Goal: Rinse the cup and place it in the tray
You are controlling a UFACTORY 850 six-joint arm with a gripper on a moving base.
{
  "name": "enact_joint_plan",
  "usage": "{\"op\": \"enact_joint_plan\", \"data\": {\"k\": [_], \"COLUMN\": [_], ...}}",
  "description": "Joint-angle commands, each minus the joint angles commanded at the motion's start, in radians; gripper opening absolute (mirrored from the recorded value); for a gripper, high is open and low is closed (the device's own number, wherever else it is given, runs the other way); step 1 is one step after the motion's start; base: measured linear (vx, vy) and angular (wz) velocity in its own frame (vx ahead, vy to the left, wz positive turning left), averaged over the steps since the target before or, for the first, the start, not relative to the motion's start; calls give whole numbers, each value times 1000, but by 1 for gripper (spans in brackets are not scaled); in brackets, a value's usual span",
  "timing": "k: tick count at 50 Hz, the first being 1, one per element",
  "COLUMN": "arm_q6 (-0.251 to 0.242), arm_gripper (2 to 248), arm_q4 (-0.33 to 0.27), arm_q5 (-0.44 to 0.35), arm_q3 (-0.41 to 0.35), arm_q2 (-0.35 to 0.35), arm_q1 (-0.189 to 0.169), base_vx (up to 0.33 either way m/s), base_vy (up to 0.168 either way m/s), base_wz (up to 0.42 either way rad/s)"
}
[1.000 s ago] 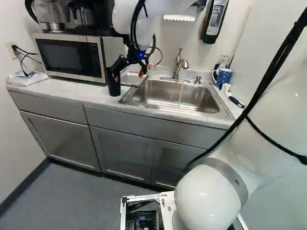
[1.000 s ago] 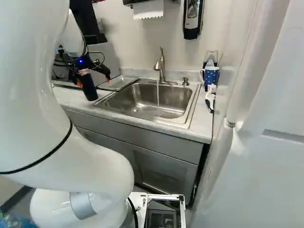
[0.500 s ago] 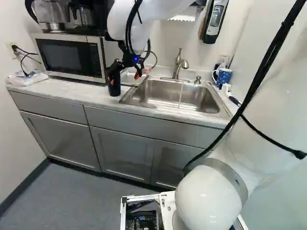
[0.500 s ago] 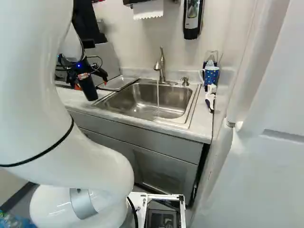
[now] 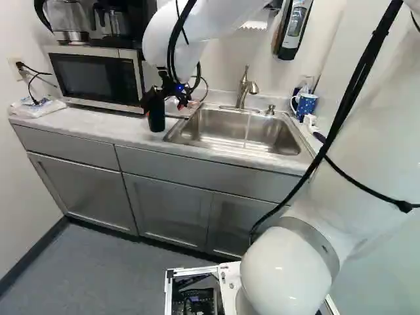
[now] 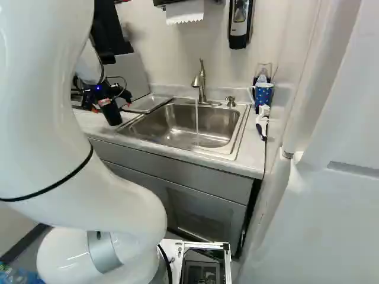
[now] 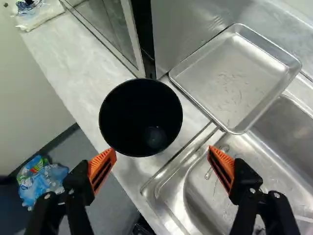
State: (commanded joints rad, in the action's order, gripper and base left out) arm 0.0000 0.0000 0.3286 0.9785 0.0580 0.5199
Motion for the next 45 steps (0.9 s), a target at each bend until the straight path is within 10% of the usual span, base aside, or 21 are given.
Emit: {"op": "enact_joint_plan", "data": {"k": [45], "arm_q6": [0], "arm_gripper": [247], "arm_q4": [0], "arm_q5": [-343], "arm_q3": [-146], "arm_q2": [40], "arm_q1": [44], "base_vx": [0], "base_vy": [0], "base_wz": [0]}}
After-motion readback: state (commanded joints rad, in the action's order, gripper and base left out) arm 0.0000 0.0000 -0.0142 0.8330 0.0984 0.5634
